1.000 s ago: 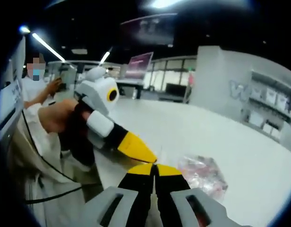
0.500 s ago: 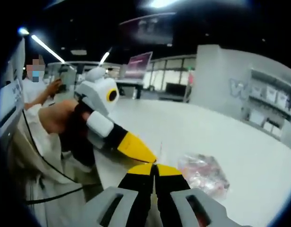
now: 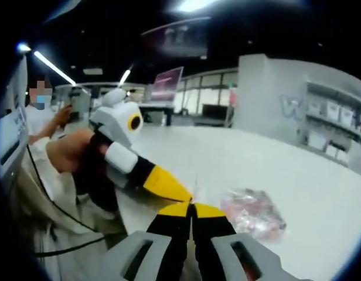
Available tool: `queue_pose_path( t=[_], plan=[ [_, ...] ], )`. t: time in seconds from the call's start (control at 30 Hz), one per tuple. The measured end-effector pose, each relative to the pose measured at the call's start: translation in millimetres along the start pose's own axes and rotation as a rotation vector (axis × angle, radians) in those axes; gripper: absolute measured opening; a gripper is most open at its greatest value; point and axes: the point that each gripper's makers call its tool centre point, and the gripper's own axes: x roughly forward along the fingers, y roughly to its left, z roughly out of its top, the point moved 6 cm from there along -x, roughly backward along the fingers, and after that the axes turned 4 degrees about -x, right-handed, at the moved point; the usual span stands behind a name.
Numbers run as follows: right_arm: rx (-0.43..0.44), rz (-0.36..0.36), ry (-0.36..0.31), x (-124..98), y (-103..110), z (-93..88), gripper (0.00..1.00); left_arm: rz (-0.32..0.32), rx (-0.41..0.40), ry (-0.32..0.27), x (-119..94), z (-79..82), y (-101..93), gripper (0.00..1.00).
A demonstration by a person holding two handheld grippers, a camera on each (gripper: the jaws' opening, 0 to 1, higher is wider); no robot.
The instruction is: Open the resealable bag by pulling the two sides of the seal apart until the entire bag opening is separated and visibly accessible.
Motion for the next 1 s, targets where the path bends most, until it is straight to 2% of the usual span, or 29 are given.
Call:
queue_pose_path(
  t=[1.0],
  plan=[
    [0.04,-0.025,-0.012,-0.8,-5.9,-1.6,0.0,-0.003,0.025,-0.007,2.0,0.2,0.0,0.01]
  ],
)
